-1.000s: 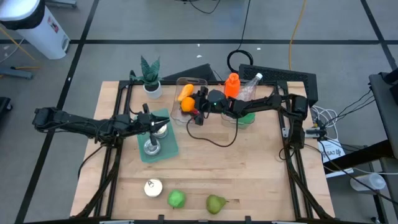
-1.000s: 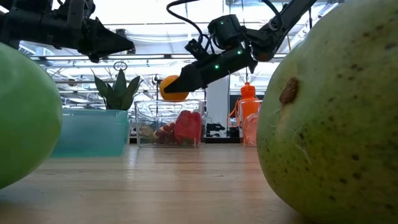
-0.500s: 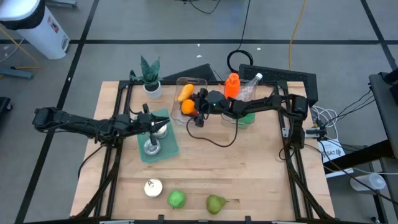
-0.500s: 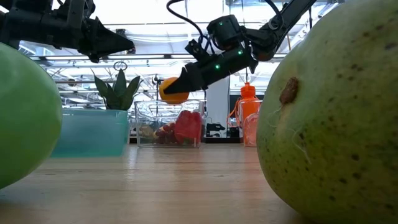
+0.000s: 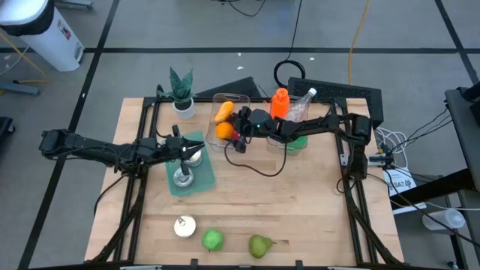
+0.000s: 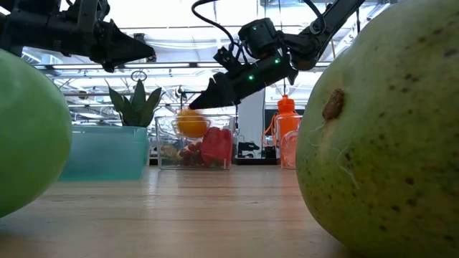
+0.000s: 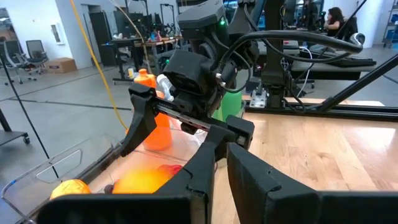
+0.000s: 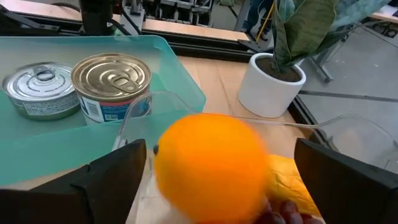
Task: Pick & Place Food Item
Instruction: Put the blue and pink tuna can into the blue bin
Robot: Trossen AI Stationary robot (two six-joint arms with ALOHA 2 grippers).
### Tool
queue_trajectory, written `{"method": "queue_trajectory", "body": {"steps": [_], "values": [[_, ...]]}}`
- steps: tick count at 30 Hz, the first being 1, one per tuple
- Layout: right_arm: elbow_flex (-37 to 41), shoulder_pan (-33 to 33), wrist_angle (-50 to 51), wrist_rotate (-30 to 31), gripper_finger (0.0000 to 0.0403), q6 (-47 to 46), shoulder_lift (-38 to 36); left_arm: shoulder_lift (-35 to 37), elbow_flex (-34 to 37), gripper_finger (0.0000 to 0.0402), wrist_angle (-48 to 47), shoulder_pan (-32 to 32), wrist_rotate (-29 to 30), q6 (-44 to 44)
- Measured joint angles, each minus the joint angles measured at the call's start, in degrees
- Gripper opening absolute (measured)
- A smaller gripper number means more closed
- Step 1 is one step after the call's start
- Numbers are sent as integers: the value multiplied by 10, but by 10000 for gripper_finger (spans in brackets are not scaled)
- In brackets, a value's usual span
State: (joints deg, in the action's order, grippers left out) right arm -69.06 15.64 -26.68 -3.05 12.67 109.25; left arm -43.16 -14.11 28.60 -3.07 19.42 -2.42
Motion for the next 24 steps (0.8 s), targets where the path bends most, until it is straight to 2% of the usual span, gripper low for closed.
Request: {"method": "queue_trajectory", "body": {"steps": [7, 10, 14, 19, 24], "values": [[2, -1, 8, -1, 396, -18, -27, 0, 0, 51, 0, 0, 0, 2], [2, -4, 11, -17, 391, -19, -87, 0, 0, 51, 0, 0, 0, 2], [1, -4, 44, -89, 368, -48, -193, 0, 0, 51, 0, 0, 0, 2], [1, -4, 134, -137, 303, -78, -339, 0, 0, 51, 0, 0, 0, 2], [1, 11, 262, -138, 200, -133, -489, 0, 0, 51, -1, 0, 1, 2]]}}
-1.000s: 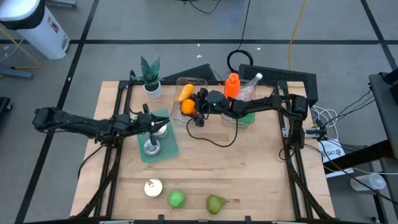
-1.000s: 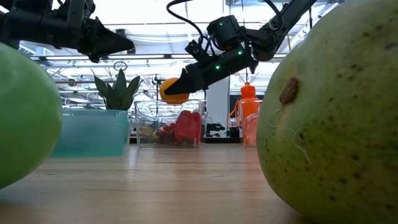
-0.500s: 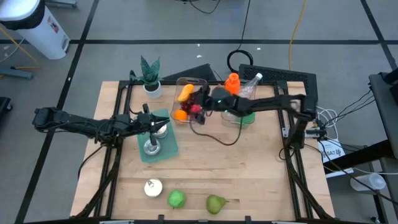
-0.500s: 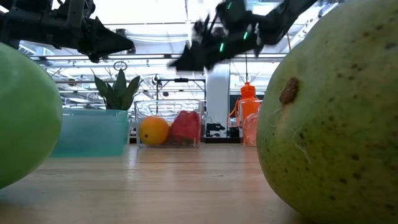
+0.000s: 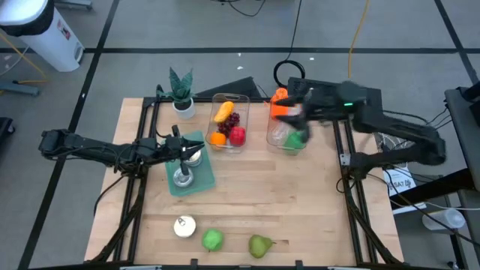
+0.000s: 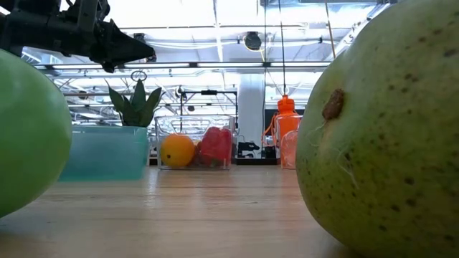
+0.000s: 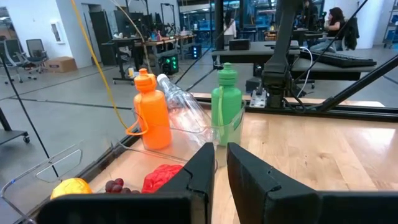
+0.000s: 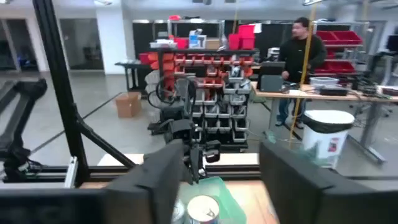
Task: Pick & Place Food Item
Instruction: Put the blue and pink tuna can into the blue bin
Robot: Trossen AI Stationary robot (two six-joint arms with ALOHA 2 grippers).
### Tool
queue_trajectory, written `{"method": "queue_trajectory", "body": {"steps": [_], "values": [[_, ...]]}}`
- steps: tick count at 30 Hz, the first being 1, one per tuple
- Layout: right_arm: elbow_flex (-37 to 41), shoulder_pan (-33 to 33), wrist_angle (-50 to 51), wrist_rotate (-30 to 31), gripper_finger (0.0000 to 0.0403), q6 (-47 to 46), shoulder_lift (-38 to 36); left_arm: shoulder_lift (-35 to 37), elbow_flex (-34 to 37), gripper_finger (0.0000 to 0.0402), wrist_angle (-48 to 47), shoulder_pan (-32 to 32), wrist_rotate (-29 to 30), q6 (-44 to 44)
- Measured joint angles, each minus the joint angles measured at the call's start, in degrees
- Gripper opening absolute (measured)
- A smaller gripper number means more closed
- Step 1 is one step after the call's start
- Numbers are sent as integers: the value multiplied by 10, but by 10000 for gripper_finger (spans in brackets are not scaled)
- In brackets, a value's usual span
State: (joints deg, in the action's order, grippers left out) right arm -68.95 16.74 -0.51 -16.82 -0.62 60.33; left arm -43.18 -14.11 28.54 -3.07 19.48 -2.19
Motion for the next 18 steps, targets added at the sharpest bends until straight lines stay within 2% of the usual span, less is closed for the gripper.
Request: {"method": "queue_trajectory", "body": {"steps": [8, 12, 18], "values": [[5, 11, 200, 33, 16, 32, -208, 0, 0, 51, 0, 0, 1, 12], [48, 12, 253, 4, 17, 21, -301, 0, 0, 51, 0, 0, 1, 27], [199, 11, 235, -76, 3, -36, -435, 0, 0, 51, 0, 0, -13, 60]]}}
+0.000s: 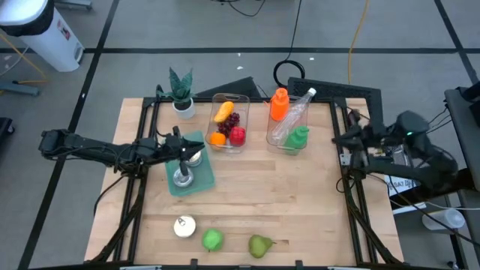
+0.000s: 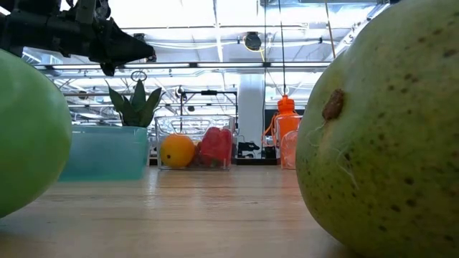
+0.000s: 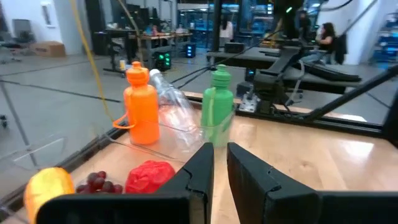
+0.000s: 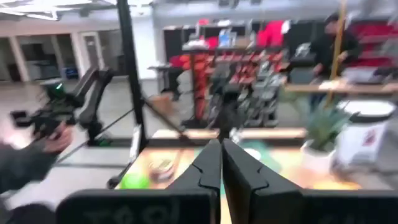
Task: Pick & Place Food Item
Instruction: Put the blue and pink tuna can into the blue bin
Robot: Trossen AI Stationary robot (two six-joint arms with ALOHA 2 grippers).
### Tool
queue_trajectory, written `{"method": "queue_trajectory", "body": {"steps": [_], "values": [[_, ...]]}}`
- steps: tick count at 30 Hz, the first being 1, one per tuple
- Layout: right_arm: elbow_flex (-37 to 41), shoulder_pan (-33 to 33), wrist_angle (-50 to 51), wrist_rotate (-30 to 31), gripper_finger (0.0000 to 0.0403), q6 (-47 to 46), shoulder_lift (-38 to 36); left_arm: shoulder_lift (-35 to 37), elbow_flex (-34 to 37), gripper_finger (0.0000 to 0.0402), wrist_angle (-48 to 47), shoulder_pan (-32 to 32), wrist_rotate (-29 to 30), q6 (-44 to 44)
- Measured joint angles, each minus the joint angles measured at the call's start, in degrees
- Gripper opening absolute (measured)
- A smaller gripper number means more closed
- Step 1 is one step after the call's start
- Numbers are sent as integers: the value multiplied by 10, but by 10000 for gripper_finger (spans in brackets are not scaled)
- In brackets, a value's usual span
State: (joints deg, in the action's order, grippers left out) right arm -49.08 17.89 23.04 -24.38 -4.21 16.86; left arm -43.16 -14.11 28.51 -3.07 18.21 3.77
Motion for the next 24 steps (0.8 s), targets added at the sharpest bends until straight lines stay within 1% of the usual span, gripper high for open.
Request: {"method": "queue_trajectory", "body": {"steps": [3, 5, 7, 10, 13, 17, 22, 24], "values": [[84, 0, -21, -47, 5, -20, -43, 0, 0, 51, -1, 0, -19, -6], [130, 0, -52, -72, 5, -21, -66, 0, 0, 51, -6, 0, -24, -16], [174, 0, -92, -72, 2, -20, -88, 0, 0, 51, -12, 0, -27, -23], [240, 0, -154, -54, 1, -17, -114, 0, 0, 51, -16, 0, -21, -33], [292, 0, -213, -60, 1, -20, -123, 0, 0, 51, -19, 0, -16, -26], [336, 0, -235, -73, 1, -36, -123, 0, 0, 51, -25, 0, -16, -5], [356, 0, -236, -60, 1, -30, -123, 0, 0, 51, -36, 0, -16, 4], [359, -2, -239, -82, 1, -25, -123, 0, 0, 51, -40, 0, -16, 12]]}}
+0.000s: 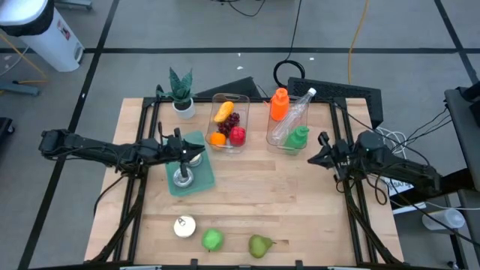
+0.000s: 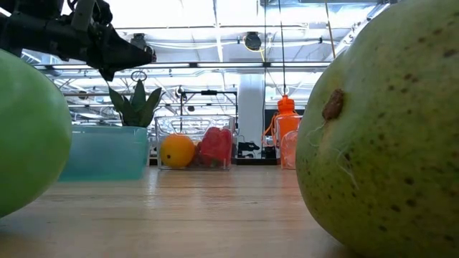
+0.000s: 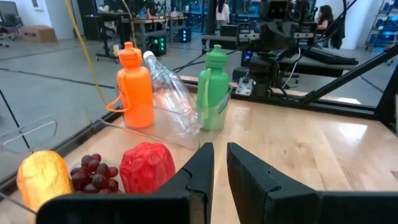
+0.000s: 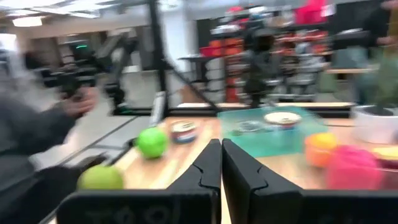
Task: Pick & Place Food Item
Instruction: Put the blue and pink tuna can into the blue bin
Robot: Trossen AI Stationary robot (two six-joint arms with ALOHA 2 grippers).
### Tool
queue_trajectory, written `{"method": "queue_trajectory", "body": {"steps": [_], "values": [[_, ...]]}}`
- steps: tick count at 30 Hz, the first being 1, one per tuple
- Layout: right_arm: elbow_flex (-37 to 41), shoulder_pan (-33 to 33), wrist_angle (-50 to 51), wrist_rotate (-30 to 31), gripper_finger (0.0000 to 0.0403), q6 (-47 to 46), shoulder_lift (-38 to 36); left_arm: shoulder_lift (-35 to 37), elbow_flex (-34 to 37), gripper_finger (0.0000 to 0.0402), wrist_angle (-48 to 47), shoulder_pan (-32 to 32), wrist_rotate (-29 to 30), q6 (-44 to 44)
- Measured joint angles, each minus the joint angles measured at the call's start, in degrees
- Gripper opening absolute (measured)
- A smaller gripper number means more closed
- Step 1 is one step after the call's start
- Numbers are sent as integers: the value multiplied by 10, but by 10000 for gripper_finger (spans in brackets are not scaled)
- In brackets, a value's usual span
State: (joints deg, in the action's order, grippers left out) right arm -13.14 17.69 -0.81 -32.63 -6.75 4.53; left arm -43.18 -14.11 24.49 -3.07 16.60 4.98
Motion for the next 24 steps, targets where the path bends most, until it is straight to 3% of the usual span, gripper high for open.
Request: {"method": "queue_trajectory", "body": {"steps": [6, 11, 15, 24], "values": [[17, -54, -24, -22, 1, -17, 0, 0, 0, 51, -14, 0, 7, 32], [29, -125, -48, 23, 0, 24, 0, 0, 0, 51, -48, 0, 27, 57], [29, -163, -60, 24, 0, 73, 0, 0, 0, 51, -65, 0, 37, 57], [30, -169, -41, 86, 0, 88, 0, 0, 0, 51, -65, -2, 30, 58]]}}
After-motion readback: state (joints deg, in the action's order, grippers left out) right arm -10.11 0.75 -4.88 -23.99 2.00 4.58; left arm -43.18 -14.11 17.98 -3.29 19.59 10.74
